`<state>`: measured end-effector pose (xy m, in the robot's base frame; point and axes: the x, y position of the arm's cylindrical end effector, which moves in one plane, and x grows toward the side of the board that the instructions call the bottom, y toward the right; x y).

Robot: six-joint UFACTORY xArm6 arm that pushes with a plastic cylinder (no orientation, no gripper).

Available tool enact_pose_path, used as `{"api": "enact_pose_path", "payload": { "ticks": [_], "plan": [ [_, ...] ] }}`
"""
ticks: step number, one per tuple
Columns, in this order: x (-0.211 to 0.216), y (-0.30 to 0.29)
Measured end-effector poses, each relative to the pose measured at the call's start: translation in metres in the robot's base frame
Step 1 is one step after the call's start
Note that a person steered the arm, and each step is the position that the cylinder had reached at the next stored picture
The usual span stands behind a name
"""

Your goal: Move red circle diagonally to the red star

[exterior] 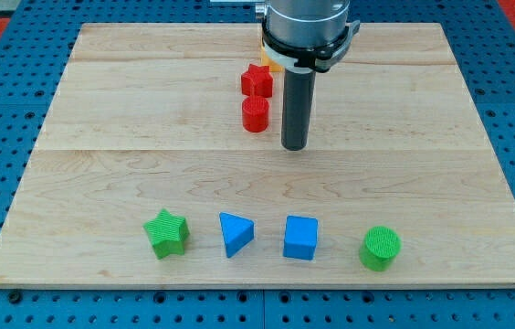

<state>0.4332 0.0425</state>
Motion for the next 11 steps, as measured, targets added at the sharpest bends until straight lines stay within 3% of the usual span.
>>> {"api": "enact_pose_path", "payload": {
  "ticks": [1,3,4,6,8,9,11],
  "plan": [
    [-0.029,-0.04],
    [-0.038,-0.024],
    [-0.062,0.003],
    [-0.076,-0.086],
    [-0.034,-0.068],
    [-0.044,-0.044],
    [-0.1,-0.058]
  ]
}}
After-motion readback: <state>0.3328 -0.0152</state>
